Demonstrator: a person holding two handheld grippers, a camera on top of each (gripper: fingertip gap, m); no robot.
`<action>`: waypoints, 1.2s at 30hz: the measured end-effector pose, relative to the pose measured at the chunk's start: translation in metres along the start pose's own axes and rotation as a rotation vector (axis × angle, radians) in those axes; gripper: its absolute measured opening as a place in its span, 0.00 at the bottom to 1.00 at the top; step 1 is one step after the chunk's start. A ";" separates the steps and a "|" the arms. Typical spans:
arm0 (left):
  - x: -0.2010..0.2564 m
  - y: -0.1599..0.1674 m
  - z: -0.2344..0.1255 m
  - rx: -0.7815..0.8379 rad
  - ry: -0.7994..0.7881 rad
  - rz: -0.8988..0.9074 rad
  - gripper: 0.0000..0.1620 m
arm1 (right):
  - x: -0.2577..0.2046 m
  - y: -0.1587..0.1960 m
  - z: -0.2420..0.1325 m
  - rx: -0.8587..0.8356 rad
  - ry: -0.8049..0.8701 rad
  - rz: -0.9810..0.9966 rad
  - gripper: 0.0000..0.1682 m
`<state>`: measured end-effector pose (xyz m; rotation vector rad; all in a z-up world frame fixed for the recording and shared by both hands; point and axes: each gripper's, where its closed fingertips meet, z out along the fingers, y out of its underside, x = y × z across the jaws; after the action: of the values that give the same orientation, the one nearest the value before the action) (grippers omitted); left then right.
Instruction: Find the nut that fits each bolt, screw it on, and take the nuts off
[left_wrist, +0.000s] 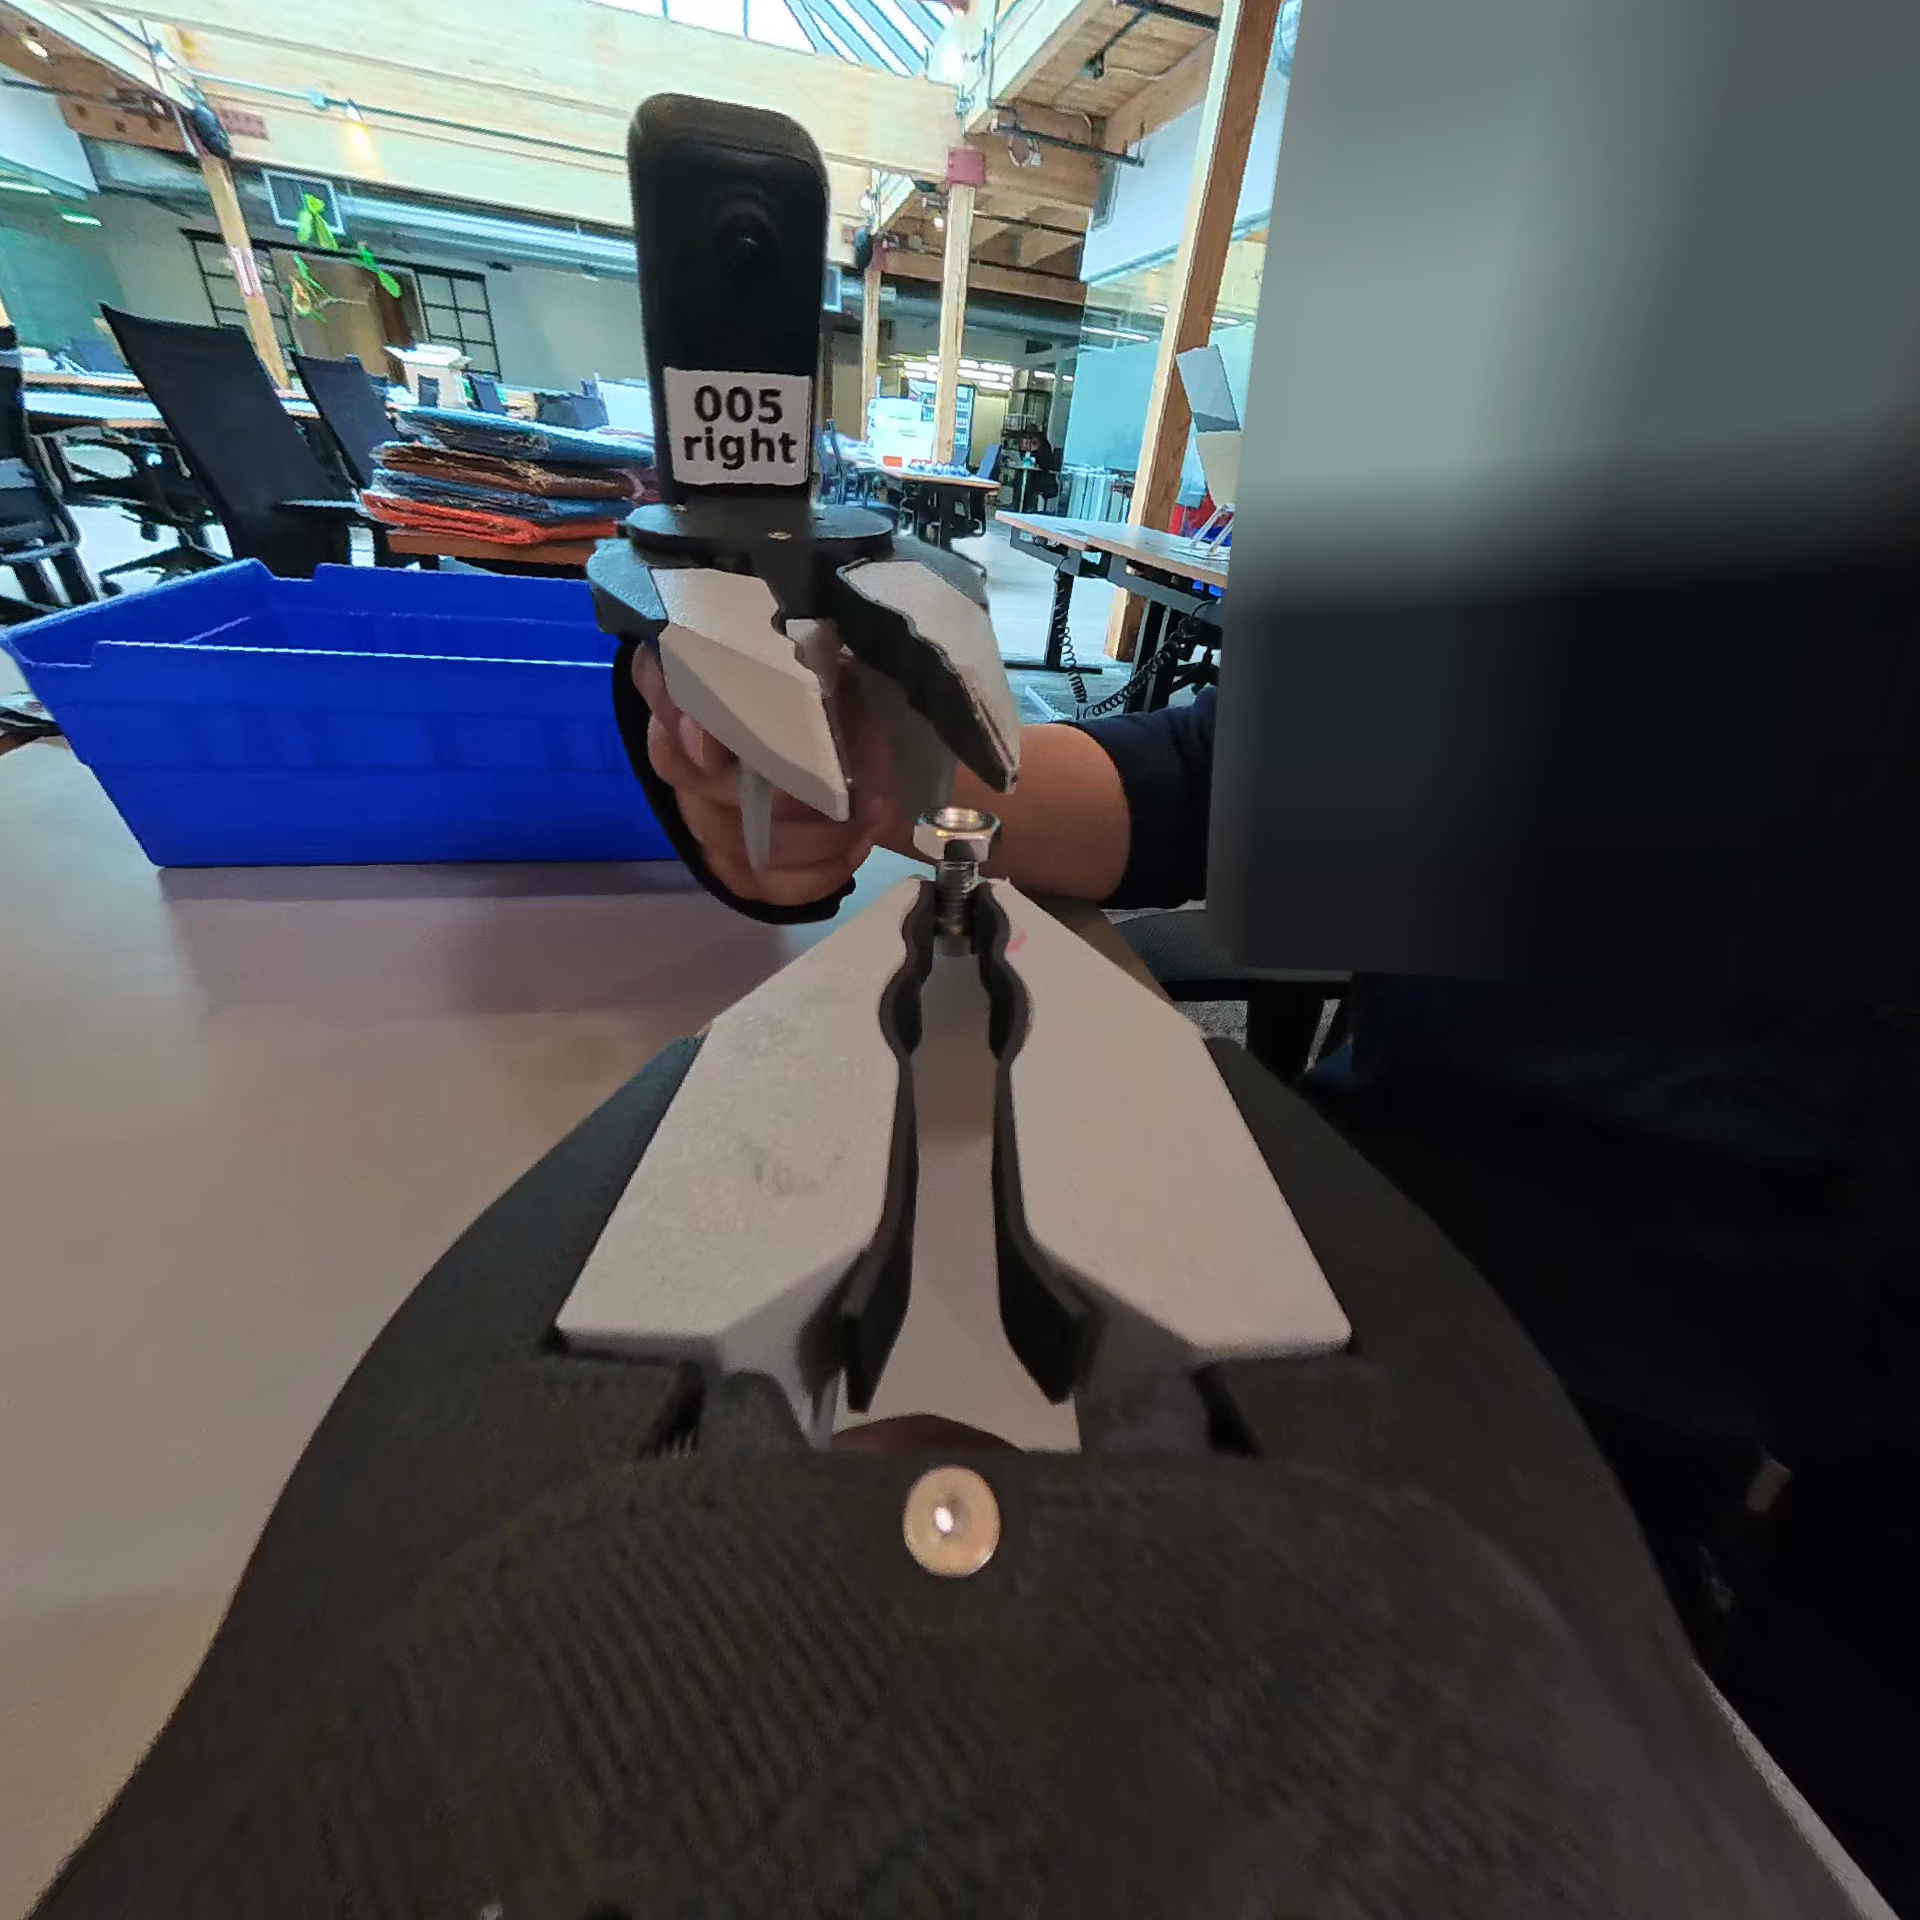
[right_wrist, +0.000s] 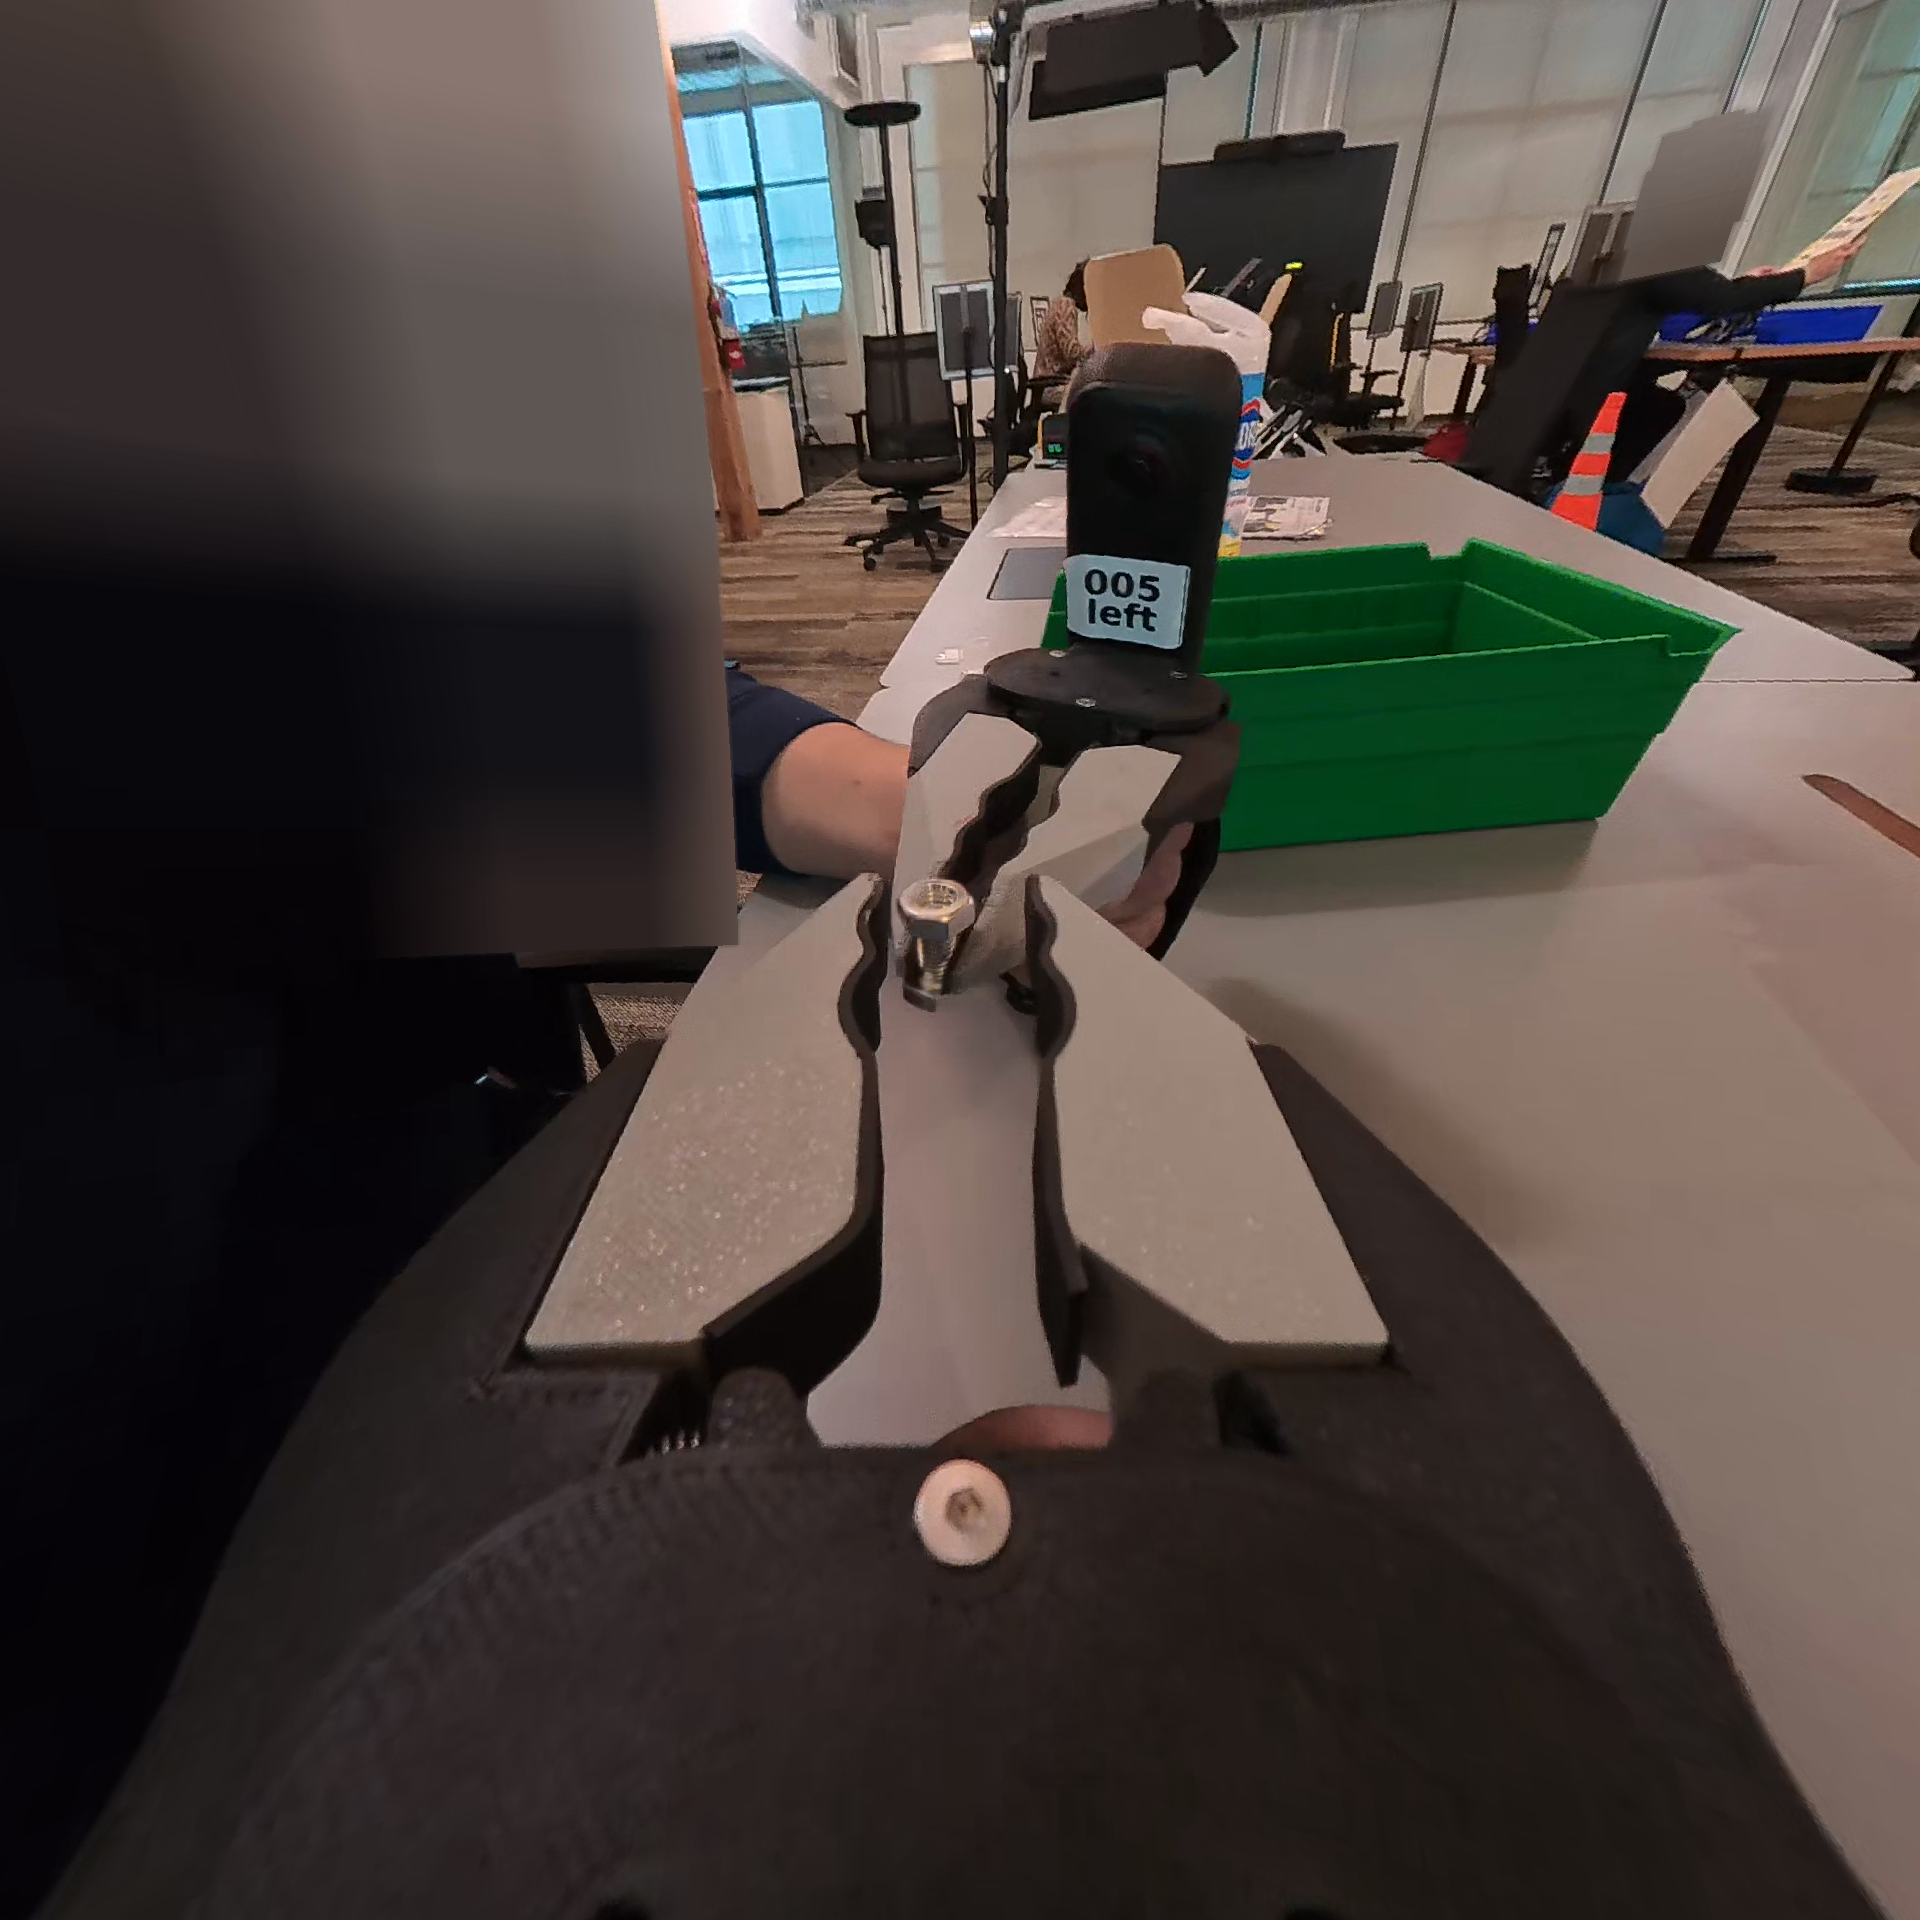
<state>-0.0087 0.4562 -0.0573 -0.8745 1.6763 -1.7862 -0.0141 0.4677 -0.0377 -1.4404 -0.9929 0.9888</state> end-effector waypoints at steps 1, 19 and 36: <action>0.000 0.001 0.000 -0.005 -0.001 0.004 0.03 | -0.001 0.000 0.001 -0.001 -0.008 0.002 0.13; 0.007 0.001 0.003 -0.013 0.028 0.015 0.03 | -0.013 0.005 0.009 -0.015 -0.072 -0.011 0.07; -0.007 0.000 0.001 -0.048 -0.090 0.043 0.03 | 0.001 0.005 0.005 -0.017 0.052 -0.053 0.07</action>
<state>-0.0031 0.4609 -0.0580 -0.9184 1.6748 -1.6593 -0.0178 0.4696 -0.0429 -1.4390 -0.9991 0.9022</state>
